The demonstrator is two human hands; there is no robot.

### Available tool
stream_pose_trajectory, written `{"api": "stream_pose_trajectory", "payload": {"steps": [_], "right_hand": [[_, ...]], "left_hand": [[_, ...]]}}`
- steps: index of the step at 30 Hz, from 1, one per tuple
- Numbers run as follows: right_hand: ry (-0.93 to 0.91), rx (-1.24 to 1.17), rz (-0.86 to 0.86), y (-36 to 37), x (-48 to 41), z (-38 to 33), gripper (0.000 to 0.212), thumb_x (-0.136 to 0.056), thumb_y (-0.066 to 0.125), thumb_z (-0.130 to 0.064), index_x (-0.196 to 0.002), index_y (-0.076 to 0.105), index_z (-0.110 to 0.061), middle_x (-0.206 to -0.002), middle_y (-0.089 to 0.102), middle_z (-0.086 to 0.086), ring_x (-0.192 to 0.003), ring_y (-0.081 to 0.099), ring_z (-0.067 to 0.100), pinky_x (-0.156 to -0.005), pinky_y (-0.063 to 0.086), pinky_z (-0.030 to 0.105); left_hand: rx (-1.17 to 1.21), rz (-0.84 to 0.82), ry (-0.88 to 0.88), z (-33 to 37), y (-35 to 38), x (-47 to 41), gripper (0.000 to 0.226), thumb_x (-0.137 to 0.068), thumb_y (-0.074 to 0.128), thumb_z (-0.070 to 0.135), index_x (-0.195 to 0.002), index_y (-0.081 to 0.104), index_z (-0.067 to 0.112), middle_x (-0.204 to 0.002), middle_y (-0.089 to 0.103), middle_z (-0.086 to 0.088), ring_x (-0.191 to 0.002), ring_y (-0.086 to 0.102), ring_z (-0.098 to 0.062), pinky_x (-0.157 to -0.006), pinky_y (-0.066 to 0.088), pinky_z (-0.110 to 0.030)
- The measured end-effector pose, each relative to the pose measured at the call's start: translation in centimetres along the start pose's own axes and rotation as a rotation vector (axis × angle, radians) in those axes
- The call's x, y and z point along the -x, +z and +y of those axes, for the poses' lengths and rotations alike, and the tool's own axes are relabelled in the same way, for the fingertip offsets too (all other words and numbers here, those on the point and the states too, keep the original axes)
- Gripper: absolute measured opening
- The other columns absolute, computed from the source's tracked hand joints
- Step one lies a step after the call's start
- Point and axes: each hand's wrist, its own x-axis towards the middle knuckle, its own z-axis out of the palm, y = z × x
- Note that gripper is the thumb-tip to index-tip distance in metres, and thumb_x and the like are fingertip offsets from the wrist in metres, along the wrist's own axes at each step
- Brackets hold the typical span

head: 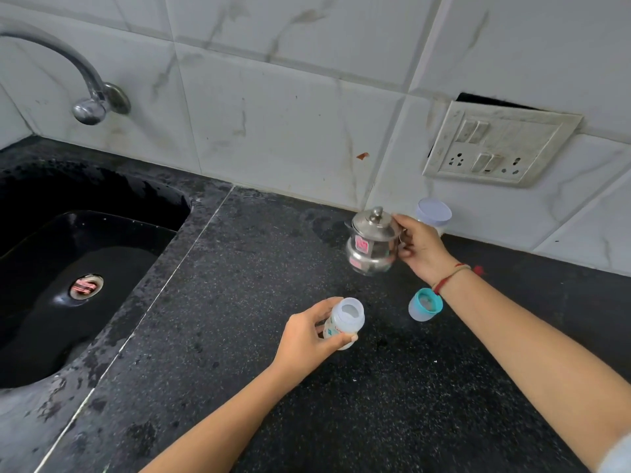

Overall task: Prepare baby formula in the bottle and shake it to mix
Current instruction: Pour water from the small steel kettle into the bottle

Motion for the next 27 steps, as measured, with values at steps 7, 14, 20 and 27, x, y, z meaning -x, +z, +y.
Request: {"api": "stream_pose_trajectory", "payload": {"steps": [7,14,20,27], "right_hand": [[0.073,-0.206,0.275,2.9,-6.0,2.1,0.016,-0.089,0.06,-0.026,-0.076,0.055,-0.019,-0.063,0.044,-0.002,-0.048,0.031,0.006,-0.034,0.022,0.016],[0.061,-0.186,0.374,3.3,-9.1,3.6,0.022,-0.086,0.064,-0.028,-0.069,0.055,-0.018,-0.058,0.042,-0.002,-0.046,0.03,0.008,-0.036,0.024,0.019],[0.053,-0.192,0.355,3.1,-10.0,4.5,0.024,-0.086,0.065,-0.028,-0.067,0.054,-0.018,-0.061,0.047,-0.002,-0.048,0.035,0.008,-0.038,0.028,0.019],[0.066,-0.157,0.276,2.3,-9.5,4.1,0.03,-0.088,0.064,-0.034,-0.063,0.053,-0.02,-0.056,0.05,-0.005,-0.047,0.041,0.007,-0.044,0.04,0.017]], "left_hand": [[-0.009,0.007,-0.007,0.2,0.1,0.1,0.057,-0.074,0.083,0.026,-0.118,0.055,0.048,-0.115,0.063,0.033,-0.113,0.057,0.009,-0.093,0.046,-0.01],[-0.03,0.004,-0.008,0.2,0.1,0.1,0.06,-0.074,0.082,0.031,-0.129,0.059,0.029,-0.122,0.065,0.019,-0.115,0.059,0.002,-0.099,0.051,-0.028],[-0.028,0.01,-0.008,0.4,0.2,0.2,0.058,-0.073,0.082,0.036,-0.126,0.058,0.037,-0.121,0.064,0.025,-0.115,0.058,0.003,-0.099,0.051,-0.027],[-0.025,0.01,-0.001,0.5,0.1,0.2,0.058,-0.072,0.081,0.041,-0.125,0.056,0.045,-0.121,0.064,0.026,-0.115,0.058,0.003,-0.099,0.051,-0.031]]}}
